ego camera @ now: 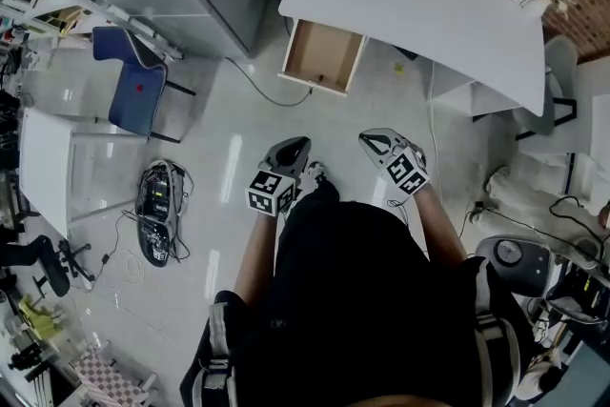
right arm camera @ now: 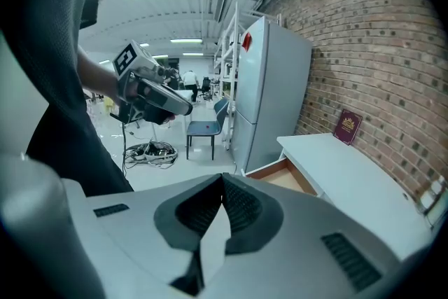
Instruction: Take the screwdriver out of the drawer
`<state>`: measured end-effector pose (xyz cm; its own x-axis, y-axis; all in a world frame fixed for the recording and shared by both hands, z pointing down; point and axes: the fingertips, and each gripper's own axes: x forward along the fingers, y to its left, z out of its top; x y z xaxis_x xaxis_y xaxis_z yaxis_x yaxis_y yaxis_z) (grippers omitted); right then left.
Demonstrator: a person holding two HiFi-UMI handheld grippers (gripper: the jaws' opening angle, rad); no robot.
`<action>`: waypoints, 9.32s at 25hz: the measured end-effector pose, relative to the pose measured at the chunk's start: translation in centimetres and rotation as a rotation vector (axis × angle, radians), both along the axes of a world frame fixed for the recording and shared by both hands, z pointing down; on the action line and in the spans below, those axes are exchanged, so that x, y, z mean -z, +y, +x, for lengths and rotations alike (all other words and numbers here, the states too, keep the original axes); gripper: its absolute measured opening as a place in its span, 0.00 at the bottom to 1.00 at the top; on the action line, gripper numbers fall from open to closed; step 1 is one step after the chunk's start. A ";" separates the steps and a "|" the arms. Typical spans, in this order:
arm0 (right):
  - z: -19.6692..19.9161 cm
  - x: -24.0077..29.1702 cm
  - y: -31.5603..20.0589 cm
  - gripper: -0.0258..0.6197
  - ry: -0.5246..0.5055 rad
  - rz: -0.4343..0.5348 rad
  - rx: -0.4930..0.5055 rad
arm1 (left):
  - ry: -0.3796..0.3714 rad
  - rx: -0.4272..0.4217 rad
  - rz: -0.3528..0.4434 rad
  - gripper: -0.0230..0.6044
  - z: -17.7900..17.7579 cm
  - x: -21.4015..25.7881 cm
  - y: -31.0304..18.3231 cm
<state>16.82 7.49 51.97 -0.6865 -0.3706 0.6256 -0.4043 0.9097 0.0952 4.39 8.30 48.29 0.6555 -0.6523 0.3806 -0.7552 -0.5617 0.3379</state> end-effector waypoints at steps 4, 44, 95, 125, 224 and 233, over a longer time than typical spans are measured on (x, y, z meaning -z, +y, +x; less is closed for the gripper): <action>-1.3 -0.5 -1.5 0.13 0.013 0.000 0.003 | 0.001 -0.004 0.003 0.07 -1.5 -0.3 -1.9; -7.1 -1.9 -5.3 0.13 0.067 0.018 0.059 | 0.032 0.100 0.006 0.07 -9.1 -1.3 -4.6; -5.8 -30.8 -27.4 0.25 0.083 -0.848 -0.495 | 0.015 0.295 -0.242 0.07 -8.3 -10.6 -13.3; -8.2 -47.4 -31.4 0.32 0.464 -1.028 -0.504 | 0.157 0.550 -0.381 0.07 -10.3 -19.9 -11.1; -2.1 -4.3 -9.3 0.21 0.065 -0.242 -0.107 | 0.101 0.167 -0.033 0.07 -6.9 -0.4 -2.7; 1.8 -0.4 -7.1 0.21 -0.039 -0.181 -0.163 | 0.079 0.121 -0.013 0.07 -2.1 1.0 -1.9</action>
